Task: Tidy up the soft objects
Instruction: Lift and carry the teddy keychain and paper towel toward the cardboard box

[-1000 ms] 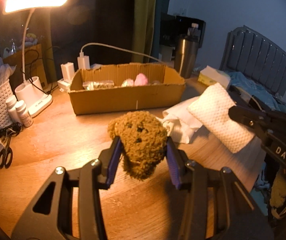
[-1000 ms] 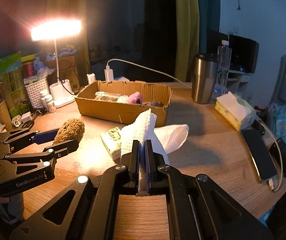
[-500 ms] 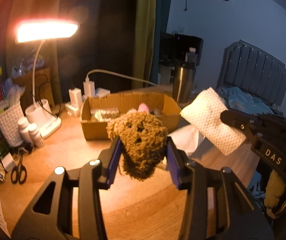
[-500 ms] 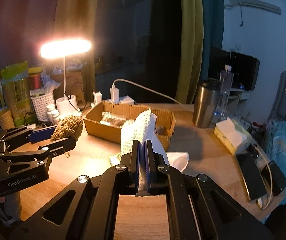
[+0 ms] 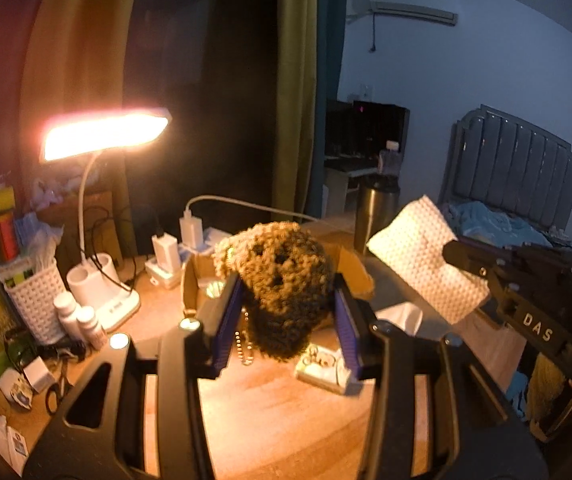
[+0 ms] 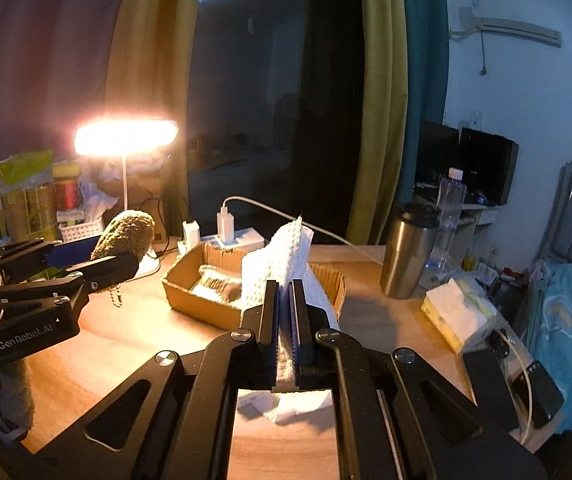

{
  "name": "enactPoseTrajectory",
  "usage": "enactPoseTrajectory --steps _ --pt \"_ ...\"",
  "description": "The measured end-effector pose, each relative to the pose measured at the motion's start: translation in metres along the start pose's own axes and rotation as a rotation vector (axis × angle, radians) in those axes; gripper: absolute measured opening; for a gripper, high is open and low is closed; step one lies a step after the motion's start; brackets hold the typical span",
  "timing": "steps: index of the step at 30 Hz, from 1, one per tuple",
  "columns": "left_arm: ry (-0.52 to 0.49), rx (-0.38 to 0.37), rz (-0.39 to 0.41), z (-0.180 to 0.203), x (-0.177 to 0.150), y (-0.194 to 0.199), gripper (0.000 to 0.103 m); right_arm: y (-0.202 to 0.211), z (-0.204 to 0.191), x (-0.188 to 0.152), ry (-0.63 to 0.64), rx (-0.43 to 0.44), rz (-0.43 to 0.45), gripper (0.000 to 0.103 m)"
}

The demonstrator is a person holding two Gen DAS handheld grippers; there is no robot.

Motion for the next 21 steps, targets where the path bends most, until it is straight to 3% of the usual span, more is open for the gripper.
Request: enactPoseTrajectory --steps 21 --pt "0.022 0.031 0.070 -0.024 0.045 -0.033 0.044 -0.036 0.015 0.042 0.020 -0.002 0.061 0.006"
Point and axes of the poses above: each gripper's, at about its wrist camera, not at the fingertips, and y roughly against the way its jaws point, z to its right, x to its top, the point moved 8 cm from there along -y, roughly the way its jaws point, and after that the axes turned 4 degrees about y, right-handed, at the moved point
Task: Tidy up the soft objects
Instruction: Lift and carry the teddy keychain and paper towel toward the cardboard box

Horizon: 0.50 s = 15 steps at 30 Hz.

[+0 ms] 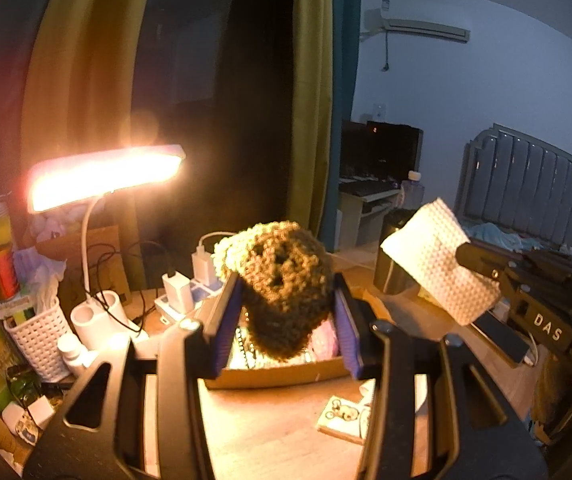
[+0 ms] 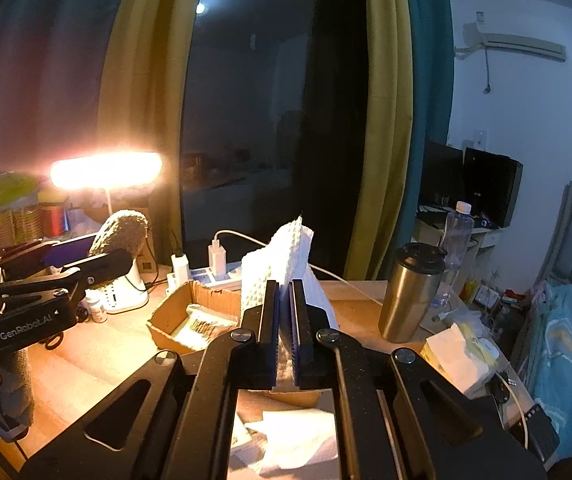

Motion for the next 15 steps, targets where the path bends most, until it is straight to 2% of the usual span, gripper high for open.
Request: enactPoseTrajectory --steps 7,15 --pt "0.018 0.008 -0.006 -0.009 0.003 -0.024 0.044 -0.025 0.007 0.000 -0.002 0.001 -0.012 0.006" --pt "0.028 -0.018 -0.011 -0.012 0.001 -0.056 0.044 -0.057 0.013 -0.006 -0.006 0.001 -0.044 0.006"
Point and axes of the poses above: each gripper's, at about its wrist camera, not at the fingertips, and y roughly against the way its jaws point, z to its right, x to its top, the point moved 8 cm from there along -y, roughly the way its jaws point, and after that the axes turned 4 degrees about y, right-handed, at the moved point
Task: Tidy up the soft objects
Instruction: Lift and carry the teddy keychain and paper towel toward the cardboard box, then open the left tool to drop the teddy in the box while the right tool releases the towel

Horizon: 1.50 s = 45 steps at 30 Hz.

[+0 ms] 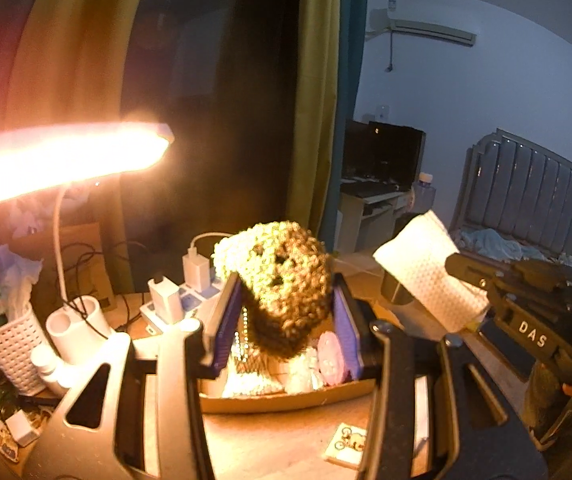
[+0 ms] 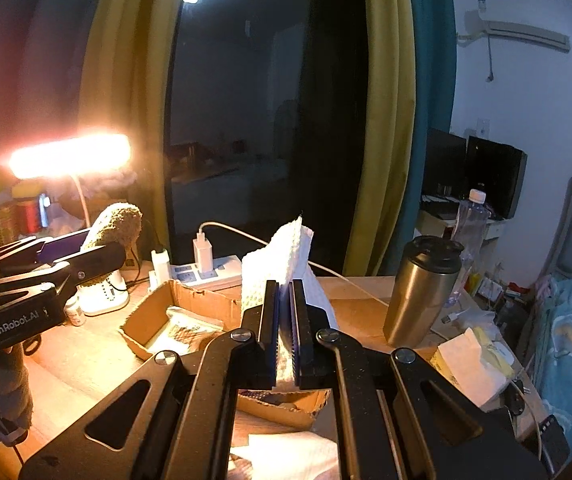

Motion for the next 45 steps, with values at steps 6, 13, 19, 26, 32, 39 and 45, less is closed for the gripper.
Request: enactPoseTrajectory --steps 6,13,19,26,32,39,45 --pt "0.011 -0.005 -0.041 -0.004 -0.012 -0.027 0.044 -0.026 0.000 -0.008 -0.001 0.011 -0.034 0.006" --pt "0.015 -0.018 -0.107 -0.009 -0.032 -0.064 0.044 -0.055 0.003 -0.018 -0.013 0.019 -0.074 0.006" --pt "0.027 -0.026 -0.162 -0.011 -0.050 -0.089 0.044 -0.077 0.002 -0.032 -0.022 0.033 -0.117 0.006" --pt "0.045 -0.029 -0.268 -0.017 -0.076 -0.115 0.046 -0.100 0.003 -0.053 -0.040 0.045 -0.174 0.006" --pt "0.041 -0.025 -0.350 -0.019 -0.096 -0.129 0.047 -0.117 0.001 -0.071 -0.040 0.059 -0.233 0.006" --pt "0.031 -0.022 -0.404 -0.018 -0.112 -0.138 0.050 -0.130 0.003 -0.088 -0.059 0.062 -0.297 0.006" --pt "0.020 -0.017 -0.418 -0.018 -0.114 -0.141 0.052 -0.136 0.004 -0.097 -0.080 0.068 -0.341 0.009"
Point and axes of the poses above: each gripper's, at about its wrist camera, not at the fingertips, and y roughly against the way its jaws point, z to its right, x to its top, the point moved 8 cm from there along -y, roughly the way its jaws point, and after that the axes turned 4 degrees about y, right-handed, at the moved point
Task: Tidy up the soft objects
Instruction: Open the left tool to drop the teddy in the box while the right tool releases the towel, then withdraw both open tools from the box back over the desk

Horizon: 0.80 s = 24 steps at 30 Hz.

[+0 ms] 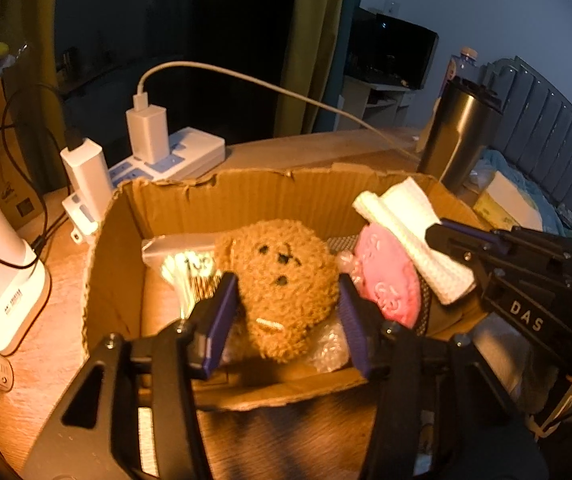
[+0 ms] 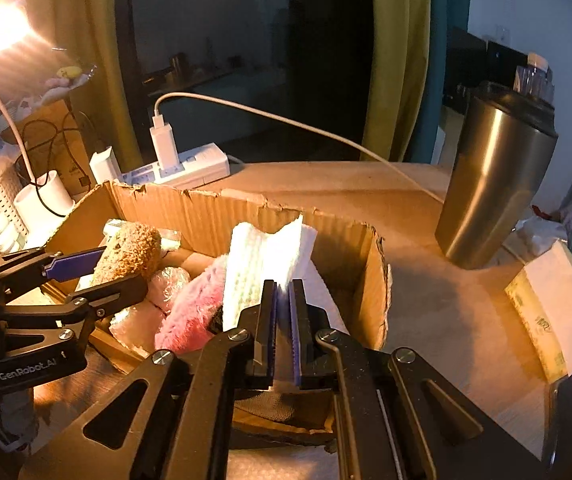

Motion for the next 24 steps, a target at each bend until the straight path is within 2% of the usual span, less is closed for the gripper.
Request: enactPoseTrajectory --steps 2,4,5,7,8,10,24 --pt "0.000 0.006 0.000 0.000 0.000 0.001 0.052 0.001 0.001 0.000 -0.007 -0.003 -0.002 0.016" --pt "-0.001 0.011 0.006 0.000 0.001 0.003 0.052 0.003 0.001 0.001 -0.013 0.001 0.002 0.029" --pt "-0.002 0.012 0.009 0.001 0.003 0.004 0.053 0.004 0.001 0.001 -0.014 0.002 0.002 0.031" --pt "-0.005 0.011 0.015 0.002 0.004 0.008 0.062 0.004 0.000 0.001 -0.012 0.004 -0.006 0.035" --pt "-0.006 0.012 0.021 0.002 0.005 0.010 0.072 0.006 0.000 0.001 -0.011 0.000 -0.006 0.036" --pt "-0.003 0.006 0.035 0.001 0.007 0.016 0.074 0.009 0.001 0.002 -0.013 -0.005 0.001 0.042" --pt "0.005 0.002 0.139 0.005 0.021 0.075 0.074 0.064 -0.002 0.010 -0.009 -0.040 0.083 0.045"
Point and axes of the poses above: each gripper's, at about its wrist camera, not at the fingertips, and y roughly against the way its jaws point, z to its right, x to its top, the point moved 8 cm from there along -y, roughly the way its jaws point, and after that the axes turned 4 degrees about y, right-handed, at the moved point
